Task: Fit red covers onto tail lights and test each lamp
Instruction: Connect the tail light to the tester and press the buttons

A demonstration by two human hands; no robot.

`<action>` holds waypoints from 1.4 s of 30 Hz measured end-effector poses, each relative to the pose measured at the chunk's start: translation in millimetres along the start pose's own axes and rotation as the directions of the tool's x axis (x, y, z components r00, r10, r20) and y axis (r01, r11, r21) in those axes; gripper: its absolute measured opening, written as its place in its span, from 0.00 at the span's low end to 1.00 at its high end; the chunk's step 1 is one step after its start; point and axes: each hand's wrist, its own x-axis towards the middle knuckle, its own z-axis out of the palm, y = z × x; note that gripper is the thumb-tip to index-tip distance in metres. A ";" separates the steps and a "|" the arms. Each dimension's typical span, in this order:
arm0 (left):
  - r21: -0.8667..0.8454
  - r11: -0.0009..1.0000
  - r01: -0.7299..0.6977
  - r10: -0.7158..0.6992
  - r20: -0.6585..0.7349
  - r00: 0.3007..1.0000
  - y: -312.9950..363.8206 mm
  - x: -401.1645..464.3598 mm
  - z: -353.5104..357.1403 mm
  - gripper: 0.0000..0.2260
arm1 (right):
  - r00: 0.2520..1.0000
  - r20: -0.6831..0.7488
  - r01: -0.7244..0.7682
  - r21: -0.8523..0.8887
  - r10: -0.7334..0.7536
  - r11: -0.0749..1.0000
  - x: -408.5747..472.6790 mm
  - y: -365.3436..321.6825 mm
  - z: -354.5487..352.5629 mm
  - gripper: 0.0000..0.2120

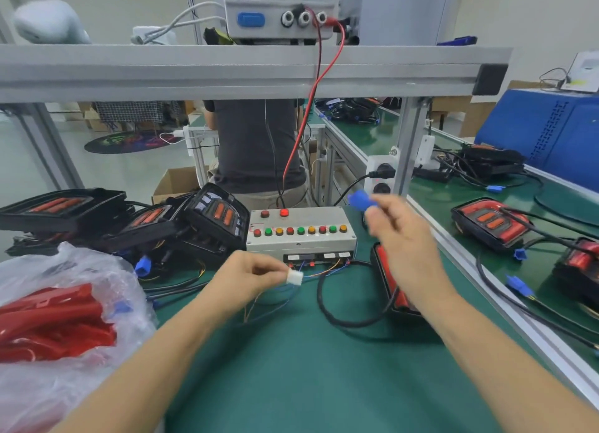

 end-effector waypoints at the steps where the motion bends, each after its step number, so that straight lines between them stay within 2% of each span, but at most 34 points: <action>1: -0.154 0.988 0.028 -0.040 -0.075 0.996 0.6 2.3 1.2 0.09 | 0.996 0.077 -0.031 -0.048 0.035 0.998 -3.7 2.3 6.3 0.11; 4: -0.413 0.908 0.070 -0.156 -0.177 0.972 6.1 8.9 6.3 0.08 | 0.960 0.230 -0.135 -0.123 0.161 0.983 -11.3 6.7 21.1 0.08; 7: -0.503 0.862 0.054 -0.173 -0.194 0.966 11.5 12.3 8.6 0.06 | 0.933 0.285 -0.187 -0.134 0.219 0.973 -12.0 6.2 27.3 0.08; 11: -0.501 0.865 0.034 -0.138 -0.171 0.976 14.8 12.1 9.6 0.06 | 0.923 0.317 -0.162 -0.190 0.217 0.968 -10.4 3.7 32.4 0.08; 16: -0.374 0.926 0.040 -0.077 -0.085 0.993 15.4 7.1 7.5 0.05 | 0.909 0.350 -0.153 -0.228 0.227 0.962 -11.6 7.1 32.5 0.08; 22: -0.366 0.928 0.075 -0.085 -0.011 0.996 14.7 11.8 10.3 0.05 | 0.888 0.388 -0.183 -0.191 0.245 0.964 -12.3 6.6 32.3 0.09; 29: -0.323 0.938 0.124 -0.105 0.073 0.992 11.0 18.4 20.6 0.05 | 0.862 0.412 -0.157 -0.336 0.295 0.929 -16.7 7.4 24.6 0.08; 31: -0.261 0.958 0.119 -0.107 0.061 0.992 6.6 20.7 19.8 0.06 | 0.877 0.393 -0.110 -0.391 0.274 0.914 -15.5 3.2 17.4 0.13; 33: -0.212 0.970 0.116 -0.113 0.026 0.993 0.4 21.2 15.2 0.07 | 0.931 0.249 -0.137 -0.436 0.265 0.890 -8.9 0.5 -3.2 0.19; 35: -0.155 0.983 0.100 -0.098 0.018 0.995 -6.9 19.7 9.1 0.10 | 0.935 0.082 -0.242 -0.566 0.346 0.788 -1.3 4.5 -36.9 0.20; 37: -0.053 0.997 0.052 -0.049 0.046 0.998 -12.6 17.6 4.5 0.11 | 0.839 -0.039 -0.390 -0.739 0.542 0.550 0.9 17.3 -70.0 0.21; 38: 0.052 0.998 0.022 -0.024 0.033 0.999 -15.1 18.1 2.8 0.11 | 0.769 -0.080 -0.431 -0.798 0.635 0.422 -1.1 25.7 -81.2 0.26; 39: 0.219 0.976 0.004 -0.002 -0.011 1.000 -18.2 20.1 0.5 0.11 | 0.698 -0.096 -0.458 -0.822 0.709 0.340 -5.0 35.0 -88.3 0.29; 40: 0.430 0.903 0.011 0.021 -0.070 0.997 -20.7 22.3 -2.3 0.11 | 0.640 -0.094 -0.491 -0.813 0.763 0.312 -10.5 42.6 -91.3 0.31; 42: 0.763 0.642 0.069 0.069 -0.148 0.987 -24.5 22.4 -9.5 0.10 | 0.575 -0.075 -0.608 -0.705 0.815 0.364 -22.0 52.7 -92.0 0.32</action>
